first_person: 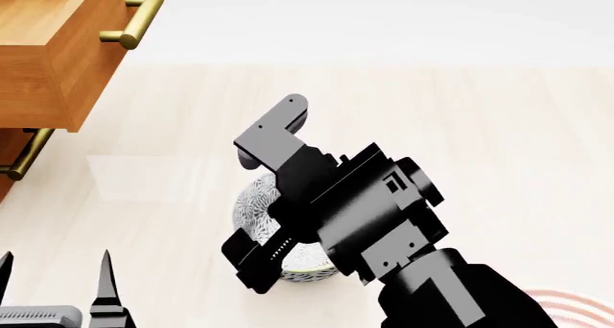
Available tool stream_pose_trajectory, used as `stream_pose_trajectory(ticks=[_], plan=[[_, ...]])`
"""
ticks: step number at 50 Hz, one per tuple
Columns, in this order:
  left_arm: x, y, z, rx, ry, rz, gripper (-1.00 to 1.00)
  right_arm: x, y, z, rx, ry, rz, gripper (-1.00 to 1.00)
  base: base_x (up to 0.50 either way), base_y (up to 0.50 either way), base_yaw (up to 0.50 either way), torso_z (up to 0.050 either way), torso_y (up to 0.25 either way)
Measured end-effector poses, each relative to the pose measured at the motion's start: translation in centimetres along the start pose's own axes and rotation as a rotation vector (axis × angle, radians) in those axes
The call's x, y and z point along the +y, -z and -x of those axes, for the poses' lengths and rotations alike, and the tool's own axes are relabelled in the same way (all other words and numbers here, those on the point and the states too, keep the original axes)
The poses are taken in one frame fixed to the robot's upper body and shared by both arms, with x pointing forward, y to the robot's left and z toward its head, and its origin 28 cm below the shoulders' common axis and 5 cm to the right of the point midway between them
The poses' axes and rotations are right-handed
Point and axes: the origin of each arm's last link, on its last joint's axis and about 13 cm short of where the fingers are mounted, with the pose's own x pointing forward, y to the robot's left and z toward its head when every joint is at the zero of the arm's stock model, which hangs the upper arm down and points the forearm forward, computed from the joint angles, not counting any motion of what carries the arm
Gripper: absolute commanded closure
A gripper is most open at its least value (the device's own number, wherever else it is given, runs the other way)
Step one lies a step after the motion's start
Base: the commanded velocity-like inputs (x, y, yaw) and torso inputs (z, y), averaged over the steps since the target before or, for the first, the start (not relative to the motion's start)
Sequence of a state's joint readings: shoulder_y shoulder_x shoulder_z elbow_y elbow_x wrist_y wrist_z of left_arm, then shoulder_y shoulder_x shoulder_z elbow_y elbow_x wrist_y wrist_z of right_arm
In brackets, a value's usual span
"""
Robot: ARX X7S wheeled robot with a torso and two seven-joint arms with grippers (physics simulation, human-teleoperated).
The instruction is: Put the bowl on the plate.
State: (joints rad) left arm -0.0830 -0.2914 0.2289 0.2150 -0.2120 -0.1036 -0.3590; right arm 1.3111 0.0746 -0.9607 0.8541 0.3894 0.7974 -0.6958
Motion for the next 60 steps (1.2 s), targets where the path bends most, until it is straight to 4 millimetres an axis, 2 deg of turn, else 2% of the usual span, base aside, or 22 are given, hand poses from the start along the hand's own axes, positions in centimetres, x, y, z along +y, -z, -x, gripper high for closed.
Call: stream_pose_trajectory(ticks=[17, 60], plan=[[0.1, 0.0, 0.0, 0.001, -0.003, 0.001, -1.0, 0.1, 0.2, -0.6, 0.014, -0.008, 0.004, -1.0, 0.0, 0.0, 0.0, 0.0, 0.0], [0.1, -0.3, 0.0, -0.005, -0.003, 0.0, -1.0, -0.1, 2.2, -2.1, 0.063, -0.019, -0.034, -1.0, 0.0, 0.0, 0.0, 0.0, 0.0]])
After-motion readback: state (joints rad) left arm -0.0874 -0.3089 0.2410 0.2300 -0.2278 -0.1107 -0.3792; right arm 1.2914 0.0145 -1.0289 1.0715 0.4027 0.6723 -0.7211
